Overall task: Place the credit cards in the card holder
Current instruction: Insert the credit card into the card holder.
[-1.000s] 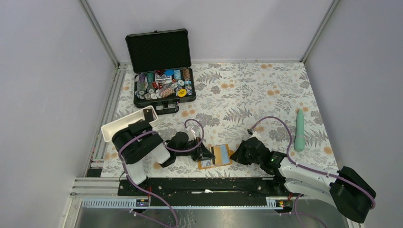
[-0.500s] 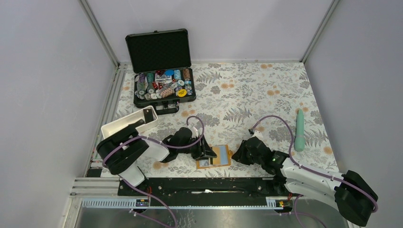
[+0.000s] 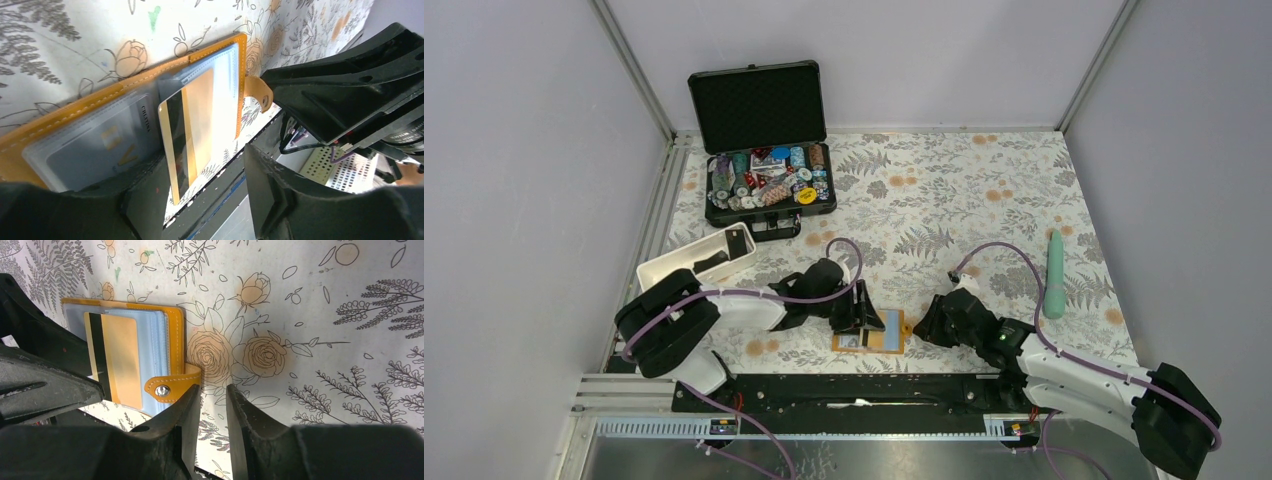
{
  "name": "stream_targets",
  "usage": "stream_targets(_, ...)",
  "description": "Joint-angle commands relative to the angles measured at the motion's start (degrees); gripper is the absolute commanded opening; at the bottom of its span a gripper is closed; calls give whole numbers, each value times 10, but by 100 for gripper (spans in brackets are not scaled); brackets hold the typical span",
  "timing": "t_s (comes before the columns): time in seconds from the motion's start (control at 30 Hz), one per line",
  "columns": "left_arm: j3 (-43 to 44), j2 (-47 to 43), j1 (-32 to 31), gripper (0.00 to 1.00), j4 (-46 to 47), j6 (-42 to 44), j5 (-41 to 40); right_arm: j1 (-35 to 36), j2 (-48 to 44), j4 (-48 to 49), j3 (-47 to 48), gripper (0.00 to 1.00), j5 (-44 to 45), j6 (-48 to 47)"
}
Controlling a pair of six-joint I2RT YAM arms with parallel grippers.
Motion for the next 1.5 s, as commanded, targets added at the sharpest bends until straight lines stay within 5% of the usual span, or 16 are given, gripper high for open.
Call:
stream_targets(0.0, 53, 0, -22, 58, -122, 40, -47, -3, -6, -9, 17, 33, 5, -13)
stream_targets(0.17, 100, 0, -41, 80, -198, 44, -75, -3, -17, -8, 13, 33, 3, -12)
stream_targets(0.47, 143, 20, -91, 93, -230, 7, -102, -3, -50, -42, 18, 24, 26, -13)
stream_targets(0.63, 181, 36, -116, 84, -273, 9, -133, -3, -64, -37, 18, 26, 8, -23)
stream_targets(0.87, 214, 51, -134, 73, -321, 29, -199, -3, -116, -66, 7, 47, -27, -41)
stream_targets(1.07, 204, 27, -136, 83, -335, 31, -229, -3, -122, -82, 0, 57, -83, -17)
stream_targets(1.47, 215, -5, -163, 92, -390, 38, -280, -3, -66, 32, -25, 61, -132, 10)
